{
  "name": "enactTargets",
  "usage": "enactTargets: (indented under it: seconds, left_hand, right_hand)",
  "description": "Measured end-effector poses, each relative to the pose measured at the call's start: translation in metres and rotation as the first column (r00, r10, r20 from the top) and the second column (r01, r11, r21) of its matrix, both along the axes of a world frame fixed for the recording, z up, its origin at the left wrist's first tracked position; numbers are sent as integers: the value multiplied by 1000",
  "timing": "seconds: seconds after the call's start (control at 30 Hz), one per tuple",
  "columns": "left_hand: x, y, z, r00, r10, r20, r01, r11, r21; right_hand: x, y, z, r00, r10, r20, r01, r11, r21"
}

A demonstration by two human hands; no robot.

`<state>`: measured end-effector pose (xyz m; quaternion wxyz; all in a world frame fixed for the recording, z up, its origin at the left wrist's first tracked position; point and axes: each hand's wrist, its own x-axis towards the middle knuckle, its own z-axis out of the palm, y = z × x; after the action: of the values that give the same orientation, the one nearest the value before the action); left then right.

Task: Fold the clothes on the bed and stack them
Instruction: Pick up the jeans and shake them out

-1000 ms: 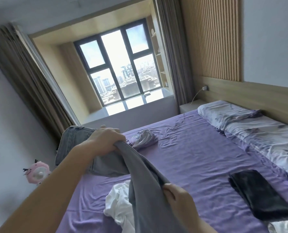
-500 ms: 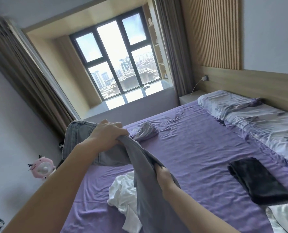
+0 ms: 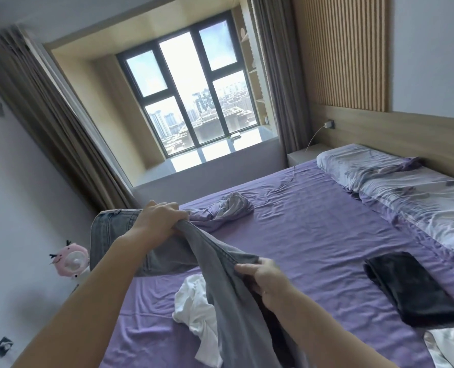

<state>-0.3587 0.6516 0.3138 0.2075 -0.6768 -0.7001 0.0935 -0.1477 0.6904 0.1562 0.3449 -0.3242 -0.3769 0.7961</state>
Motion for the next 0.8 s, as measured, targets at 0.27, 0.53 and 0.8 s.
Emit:
enactTargets:
  seconds: [0.27,0.53,0.8]
  left_hand:
    - [-17,-22,-6,998,30,59,-31,999,21]
    - [-3,-24,12,998,-15,-66,17,999,44]
    - [27,-16,29,974,-91,-208,81,995,-57]
  right_hand:
    - [9,11,33,900,-392,189,253,826,503]
    - [19,33,66,860,-216,463,-250,611,751]
    - [50,66,68,668,-559,492,-464,205,862]
